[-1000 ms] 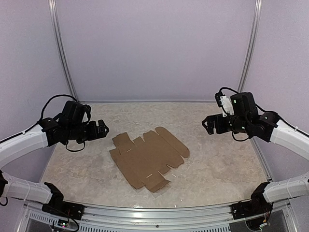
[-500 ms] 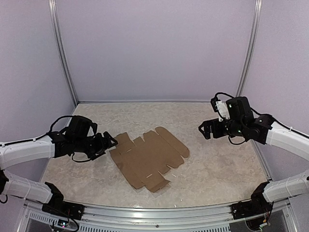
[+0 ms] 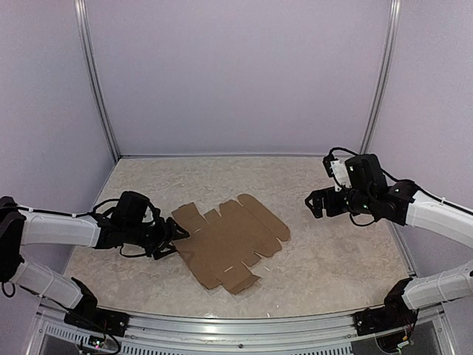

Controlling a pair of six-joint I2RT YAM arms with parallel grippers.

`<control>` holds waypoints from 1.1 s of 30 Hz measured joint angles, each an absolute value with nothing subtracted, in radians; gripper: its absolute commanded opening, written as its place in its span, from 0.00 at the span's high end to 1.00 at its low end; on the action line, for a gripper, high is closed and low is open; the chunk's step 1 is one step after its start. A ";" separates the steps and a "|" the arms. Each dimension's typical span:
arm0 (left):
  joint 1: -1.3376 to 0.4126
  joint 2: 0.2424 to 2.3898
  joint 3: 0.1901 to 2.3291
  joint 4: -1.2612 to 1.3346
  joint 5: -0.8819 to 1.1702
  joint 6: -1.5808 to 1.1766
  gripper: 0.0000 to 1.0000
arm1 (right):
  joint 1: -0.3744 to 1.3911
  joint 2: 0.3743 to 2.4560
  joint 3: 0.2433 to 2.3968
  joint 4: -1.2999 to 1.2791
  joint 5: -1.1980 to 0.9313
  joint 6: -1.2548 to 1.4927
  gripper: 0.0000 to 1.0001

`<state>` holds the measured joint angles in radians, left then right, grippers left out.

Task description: Fold the paper box

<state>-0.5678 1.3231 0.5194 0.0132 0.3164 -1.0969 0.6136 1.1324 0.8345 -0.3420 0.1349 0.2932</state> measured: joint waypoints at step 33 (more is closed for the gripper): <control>-0.556 1.536 0.409 0.341 0.493 -1.206 0.86 | 0.614 1.135 0.821 -0.301 0.134 0.300 0.00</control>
